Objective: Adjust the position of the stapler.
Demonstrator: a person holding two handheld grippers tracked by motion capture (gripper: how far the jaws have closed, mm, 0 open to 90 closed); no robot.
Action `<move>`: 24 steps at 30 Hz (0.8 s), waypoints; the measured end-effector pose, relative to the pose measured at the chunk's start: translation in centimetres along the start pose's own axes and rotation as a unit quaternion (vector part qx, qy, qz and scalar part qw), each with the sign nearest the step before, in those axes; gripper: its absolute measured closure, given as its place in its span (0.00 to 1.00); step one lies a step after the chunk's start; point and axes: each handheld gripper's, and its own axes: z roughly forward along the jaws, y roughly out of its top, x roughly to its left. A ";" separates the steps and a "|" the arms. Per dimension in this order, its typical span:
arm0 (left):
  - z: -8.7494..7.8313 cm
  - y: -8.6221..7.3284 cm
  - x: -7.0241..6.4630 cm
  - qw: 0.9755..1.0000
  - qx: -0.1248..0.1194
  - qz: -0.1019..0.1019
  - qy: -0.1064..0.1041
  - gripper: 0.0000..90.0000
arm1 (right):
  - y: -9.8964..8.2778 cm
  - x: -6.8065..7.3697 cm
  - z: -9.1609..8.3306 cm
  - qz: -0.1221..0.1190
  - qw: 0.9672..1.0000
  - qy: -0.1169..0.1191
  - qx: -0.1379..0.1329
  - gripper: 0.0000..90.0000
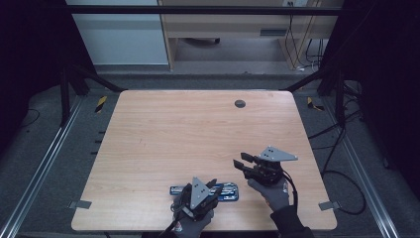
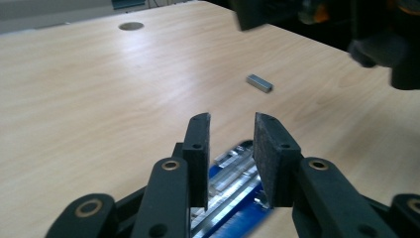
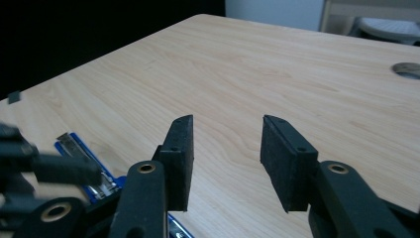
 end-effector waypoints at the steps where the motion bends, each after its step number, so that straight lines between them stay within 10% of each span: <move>1: -0.1 0.4 0.4 1.000 0.001 0.000 -0.003 0.75 | -0.1 -0.2 -0.2 -0.002 1.000 -0.006 -0.001 0.63; 16: -2.5 4.9 7.0 1.000 0.008 0.023 0.009 0.70 | -0.4 -1.7 -2.1 0.003 0.998 -0.052 0.024 0.62; 24: -5.4 4.6 10.6 0.999 0.017 0.025 0.033 0.68 | -0.8 -2.5 -3.0 0.004 0.997 -0.075 0.035 0.61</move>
